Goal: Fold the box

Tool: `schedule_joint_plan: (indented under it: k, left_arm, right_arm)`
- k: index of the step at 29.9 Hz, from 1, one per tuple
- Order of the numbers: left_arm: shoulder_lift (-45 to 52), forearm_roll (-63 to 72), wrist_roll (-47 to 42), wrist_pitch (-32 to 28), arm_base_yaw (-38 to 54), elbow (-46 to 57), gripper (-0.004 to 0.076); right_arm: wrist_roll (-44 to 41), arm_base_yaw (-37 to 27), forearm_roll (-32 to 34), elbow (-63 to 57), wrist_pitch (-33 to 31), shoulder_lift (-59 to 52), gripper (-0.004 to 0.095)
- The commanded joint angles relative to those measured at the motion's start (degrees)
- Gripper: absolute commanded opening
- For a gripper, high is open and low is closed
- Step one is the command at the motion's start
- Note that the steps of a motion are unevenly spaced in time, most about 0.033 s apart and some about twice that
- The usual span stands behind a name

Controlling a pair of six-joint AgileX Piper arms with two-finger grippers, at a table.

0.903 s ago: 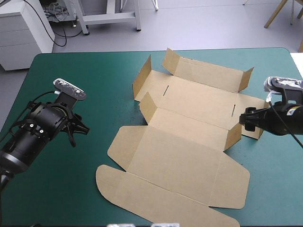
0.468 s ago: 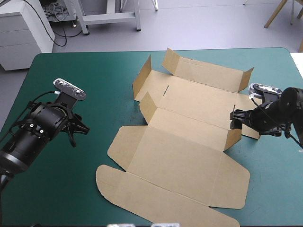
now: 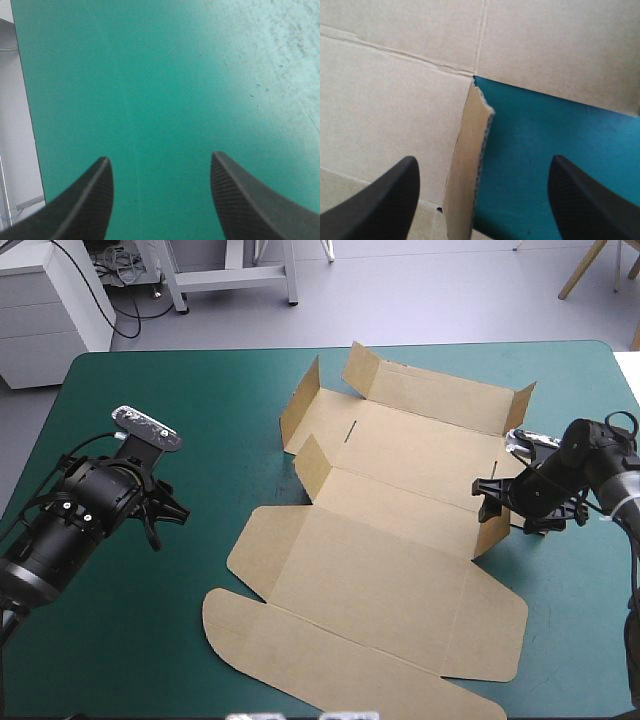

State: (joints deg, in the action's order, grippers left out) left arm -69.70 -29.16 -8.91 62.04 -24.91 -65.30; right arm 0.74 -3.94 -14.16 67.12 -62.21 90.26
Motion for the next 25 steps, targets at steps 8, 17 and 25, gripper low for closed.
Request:
schedule_joint_plan:
  k: [8,17,25]
  left_arm:
    - [1.46,-1.57,-0.74,-1.46,0.05,-1.84,0.0417]
    - [1.46,-1.57,-0.74,-1.57,0.05,-1.84,0.0417]
    - [1.54,-1.57,-0.74,-1.60,0.05,-1.84,0.0371]
  right_arm:
    - [2.19,0.01,-2.62,1.28,0.63,-0.17,0.0196]
    - [6.56,0.01,-2.62,1.28,1.46,-0.17,-0.0019]
    - [20.10,0.01,-2.76,2.33,3.85,-0.17,-0.0019]
